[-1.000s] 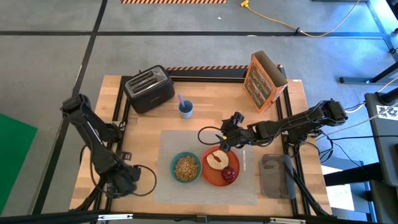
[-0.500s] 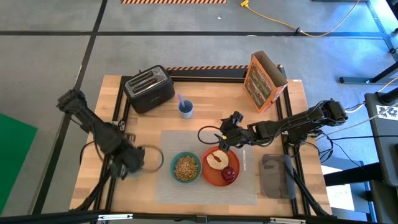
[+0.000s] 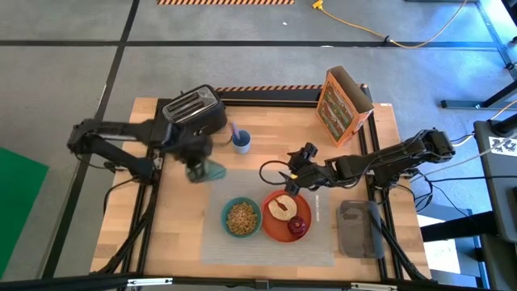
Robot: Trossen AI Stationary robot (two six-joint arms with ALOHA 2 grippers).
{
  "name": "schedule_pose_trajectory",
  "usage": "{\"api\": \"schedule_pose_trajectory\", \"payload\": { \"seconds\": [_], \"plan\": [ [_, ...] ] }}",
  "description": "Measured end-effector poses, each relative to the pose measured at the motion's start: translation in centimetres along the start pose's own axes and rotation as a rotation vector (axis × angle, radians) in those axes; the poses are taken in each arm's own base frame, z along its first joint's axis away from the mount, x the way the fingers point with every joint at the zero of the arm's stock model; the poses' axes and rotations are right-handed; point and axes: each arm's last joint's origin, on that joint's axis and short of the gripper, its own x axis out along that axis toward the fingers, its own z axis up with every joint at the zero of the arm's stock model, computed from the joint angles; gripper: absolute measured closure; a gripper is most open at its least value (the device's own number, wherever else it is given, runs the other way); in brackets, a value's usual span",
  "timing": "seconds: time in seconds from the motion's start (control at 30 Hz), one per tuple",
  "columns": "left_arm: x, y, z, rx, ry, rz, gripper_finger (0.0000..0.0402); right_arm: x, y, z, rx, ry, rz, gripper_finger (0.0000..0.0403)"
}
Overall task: Arrange a breakfast setting
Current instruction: Put the green cup on the mat
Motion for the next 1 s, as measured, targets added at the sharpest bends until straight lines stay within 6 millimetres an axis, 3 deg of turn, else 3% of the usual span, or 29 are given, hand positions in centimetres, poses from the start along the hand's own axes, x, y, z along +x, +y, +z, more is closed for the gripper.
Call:
{"api": "schedule_pose_trajectory", "payload": {
  "seconds": [0.2, 0.43, 0.83, 1.0],
  "plan": [
    [2.2, 0.8, 4.9, -0.077, 0.057, -0.085, 0.0395, -0.8, -0.5, 0.2, 0.015, -0.003, 0.002, 0.0063],
    [5.8, -0.7, 7.8, 0.022, 0.218, -0.04, 0.0394, -1.5, -1.2, -0.4, 0.018, 0.064, -0.025, 0.0063],
    [7.5, -2.5, 8.9, 0.108, 0.309, -0.189, 0.0391, -1.8, -1.4, -0.1, 0.022, 0.035, -0.03, 0.0063],
    [7.6, -2.7, 9.2, 0.124, 0.269, -0.186, 0.0362, -2.7, -1.6, 0.7, 0.036, -0.021, 0.011, 0.0063]
  ]
}}
